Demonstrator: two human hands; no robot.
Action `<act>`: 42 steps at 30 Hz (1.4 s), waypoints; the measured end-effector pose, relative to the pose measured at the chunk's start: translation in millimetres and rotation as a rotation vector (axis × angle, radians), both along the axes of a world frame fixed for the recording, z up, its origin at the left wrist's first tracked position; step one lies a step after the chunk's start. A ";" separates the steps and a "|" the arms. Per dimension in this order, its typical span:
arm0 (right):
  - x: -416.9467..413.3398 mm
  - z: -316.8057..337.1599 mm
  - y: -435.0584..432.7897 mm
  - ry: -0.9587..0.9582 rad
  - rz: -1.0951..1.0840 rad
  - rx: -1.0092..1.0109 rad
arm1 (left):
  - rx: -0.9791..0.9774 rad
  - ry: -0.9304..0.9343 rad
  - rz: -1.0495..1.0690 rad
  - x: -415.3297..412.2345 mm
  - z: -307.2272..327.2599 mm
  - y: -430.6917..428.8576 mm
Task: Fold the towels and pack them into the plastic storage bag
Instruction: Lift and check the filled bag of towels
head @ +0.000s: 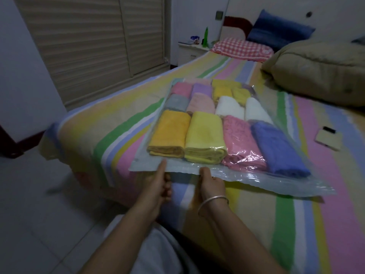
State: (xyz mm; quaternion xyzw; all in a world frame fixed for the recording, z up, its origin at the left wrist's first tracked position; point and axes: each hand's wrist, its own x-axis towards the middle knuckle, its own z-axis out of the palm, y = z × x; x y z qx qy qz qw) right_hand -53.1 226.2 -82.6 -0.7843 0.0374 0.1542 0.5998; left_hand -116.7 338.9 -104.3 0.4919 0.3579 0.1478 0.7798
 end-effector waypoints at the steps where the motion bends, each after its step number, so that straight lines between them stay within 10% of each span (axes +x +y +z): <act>1: -1.8 0.4 0.0 0.018 -0.007 0.021 | 0.043 0.023 -0.049 8.6 2.6 -16.3; 7: -5.3 -0.6 -3.0 0.110 -0.007 0.073 | 0.275 0.140 -0.041 41.2 -6.5 -48.6; 25: 41.6 5.4 -105.7 -0.006 -0.104 -0.092 | 0.095 0.047 0.179 36.2 -2.0 -76.6; 33: 36.9 -4.2 -102.8 0.115 -0.106 0.065 | 0.311 0.189 -0.175 81.5 6.2 -157.8; 42: 60.0 5.4 -158.1 -0.023 -0.099 -0.117 | 0.040 0.069 -0.058 67.9 3.9 -138.9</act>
